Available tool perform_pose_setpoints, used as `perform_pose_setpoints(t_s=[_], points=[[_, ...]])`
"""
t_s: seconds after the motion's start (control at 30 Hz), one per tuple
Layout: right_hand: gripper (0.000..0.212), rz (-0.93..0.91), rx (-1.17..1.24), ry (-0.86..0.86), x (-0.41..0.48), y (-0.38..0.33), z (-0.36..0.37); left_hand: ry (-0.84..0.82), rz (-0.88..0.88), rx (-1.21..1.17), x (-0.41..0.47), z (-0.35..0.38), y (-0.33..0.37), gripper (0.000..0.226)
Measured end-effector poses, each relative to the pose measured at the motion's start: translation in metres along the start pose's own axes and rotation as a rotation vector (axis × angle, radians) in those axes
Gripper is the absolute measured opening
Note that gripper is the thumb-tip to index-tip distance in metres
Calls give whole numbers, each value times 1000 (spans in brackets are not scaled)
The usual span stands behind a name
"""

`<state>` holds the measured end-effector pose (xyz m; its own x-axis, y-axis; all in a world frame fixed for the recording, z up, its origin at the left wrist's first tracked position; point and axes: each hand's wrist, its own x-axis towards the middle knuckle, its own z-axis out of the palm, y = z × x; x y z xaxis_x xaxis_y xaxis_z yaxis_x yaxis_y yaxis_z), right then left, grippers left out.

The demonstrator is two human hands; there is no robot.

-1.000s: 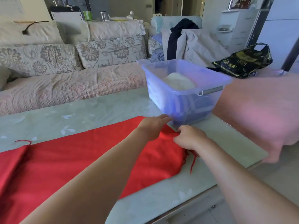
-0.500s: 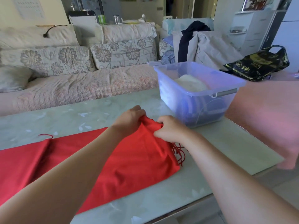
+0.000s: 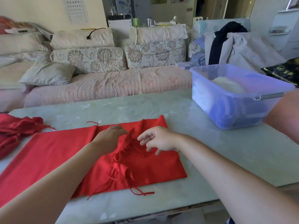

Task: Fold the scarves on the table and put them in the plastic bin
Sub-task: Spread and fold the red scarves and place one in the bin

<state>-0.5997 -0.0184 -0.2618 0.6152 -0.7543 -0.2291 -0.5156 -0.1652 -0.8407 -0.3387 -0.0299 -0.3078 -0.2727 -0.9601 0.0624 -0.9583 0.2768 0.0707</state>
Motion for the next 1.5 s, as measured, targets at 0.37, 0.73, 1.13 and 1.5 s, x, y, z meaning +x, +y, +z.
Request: perform_pose_setpoints(t_s=[0.37,0.73,1.13,1.5], points=[[34,16,-557,-8,22,11,28,-61,-17,-29,-46,9,41,79],[19,-3,-525,195,33,14,38,37,-169,-110,-52,10,-2,51],[53,79,-558,302,94,27,5,18,46,-12,7,17,1,50],[43,-34,-748,380,147,43,-5,322,-292,-340,18,22,-48,39]])
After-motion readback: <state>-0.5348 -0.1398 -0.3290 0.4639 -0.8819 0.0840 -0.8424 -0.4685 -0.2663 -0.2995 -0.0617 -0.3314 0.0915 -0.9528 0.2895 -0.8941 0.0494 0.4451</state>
